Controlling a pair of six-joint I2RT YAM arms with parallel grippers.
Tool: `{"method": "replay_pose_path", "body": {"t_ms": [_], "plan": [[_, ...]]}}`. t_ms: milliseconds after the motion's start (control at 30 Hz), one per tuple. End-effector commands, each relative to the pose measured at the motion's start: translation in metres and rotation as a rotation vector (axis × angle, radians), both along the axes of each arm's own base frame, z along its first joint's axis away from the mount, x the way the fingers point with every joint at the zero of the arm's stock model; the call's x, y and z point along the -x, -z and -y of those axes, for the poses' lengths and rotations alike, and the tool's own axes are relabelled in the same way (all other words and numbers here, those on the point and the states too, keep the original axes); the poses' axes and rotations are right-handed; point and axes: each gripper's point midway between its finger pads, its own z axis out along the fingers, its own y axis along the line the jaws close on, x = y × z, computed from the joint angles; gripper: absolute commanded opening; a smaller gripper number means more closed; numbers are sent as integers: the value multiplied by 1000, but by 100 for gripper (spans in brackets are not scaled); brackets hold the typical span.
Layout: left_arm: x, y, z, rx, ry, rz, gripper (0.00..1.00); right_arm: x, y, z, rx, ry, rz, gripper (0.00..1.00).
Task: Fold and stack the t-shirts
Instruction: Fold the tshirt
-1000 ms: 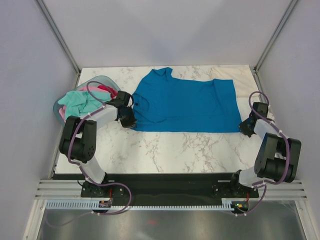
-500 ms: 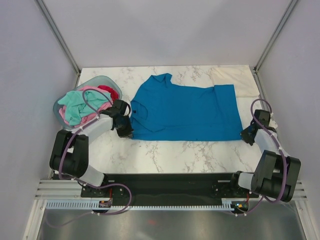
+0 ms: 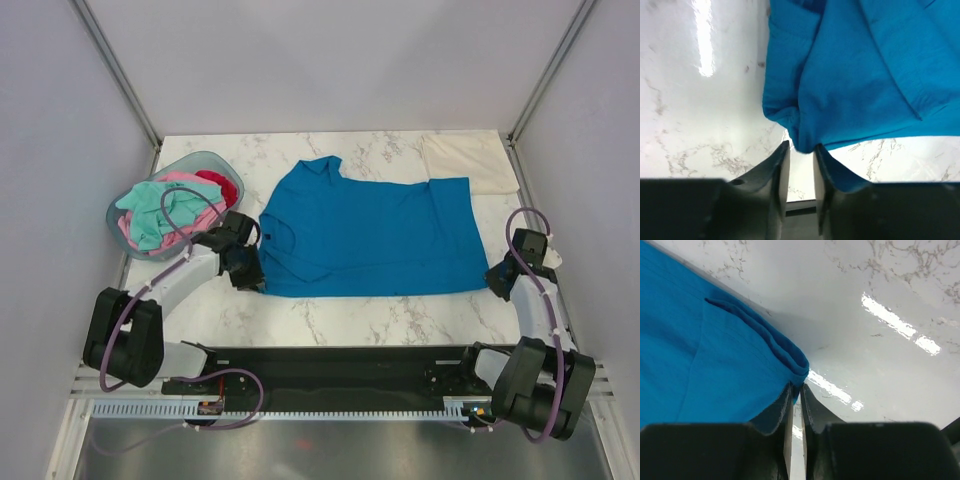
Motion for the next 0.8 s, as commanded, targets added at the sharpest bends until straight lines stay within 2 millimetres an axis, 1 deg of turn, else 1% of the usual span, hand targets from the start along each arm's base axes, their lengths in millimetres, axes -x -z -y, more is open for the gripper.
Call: {"method": "replay_pose_path", "body": {"t_ms": [0,33,67,100,133,167,200,233,267,300,333,367,400,433,467,500,533,567,600,633,667,700,733,767], "plan": [[-29,-36,-15,-66,-40,117,39,-17,-34,8,42,-27,72,22],[-36,-43,-17,-64,-44,139,41,-22,-40,6,38,-46,98,23],[-47,-56,-17,-49,-51,175,42,-27,-47,3,44,-76,127,24],[-53,-62,-14,-15,-30,185,44,-40,-65,-3,59,-122,220,24],[-60,-64,-18,5,-47,184,45,-45,-75,-7,86,-152,258,24],[-68,-75,-9,78,-22,197,45,-51,-84,-22,110,-213,289,25],[-75,-80,-5,115,-5,216,46,-58,-98,-26,147,-233,332,27],[-81,-78,-7,143,-17,204,46,-64,-105,-43,168,-298,346,28],[-88,-84,-5,173,-12,214,46,-68,-109,-51,176,-332,357,30],[-90,-87,0,211,2,211,46,-75,-111,-59,179,-367,362,30],[-96,-83,-1,217,-2,207,46,-83,-120,-80,160,-445,399,30],[-100,-83,0,223,2,207,46,-90,-124,-100,145,-519,428,31],[-102,-78,1,232,7,196,46,-102,-128,-117,139,-585,469,32],[-105,-76,3,247,12,194,46,-104,-130,-149,112,-690,494,32],[-106,-68,6,260,19,172,45,-107,-128,-169,97,-758,507,33],[-106,-68,11,293,30,165,45,-115,-126,-189,95,-813,522,33],[-111,-67,14,309,37,177,45,-111,-123,-222,87,-914,526,33],[-112,-64,16,318,38,170,45,-110,-120,-240,80,-970,525,33],[-113,-59,17,320,37,159,45,-114,-115,-262,82,-1031,526,33],[-114,-56,16,315,34,152,45,-101,-113,-297,98,-1161,535,34],[-116,-52,13,298,29,148,45,-99,-109,-312,129,-1219,536,38],[-115,-45,11,281,20,133,45,-97,-102,-334,141,-1292,533,39],[-115,-41,8,266,11,126,45,-85,-98,-358,174,-1408,539,39],[-115,-38,7,258,-1,118,46,-82,-81,-369,185,-1465,505,41]]}}
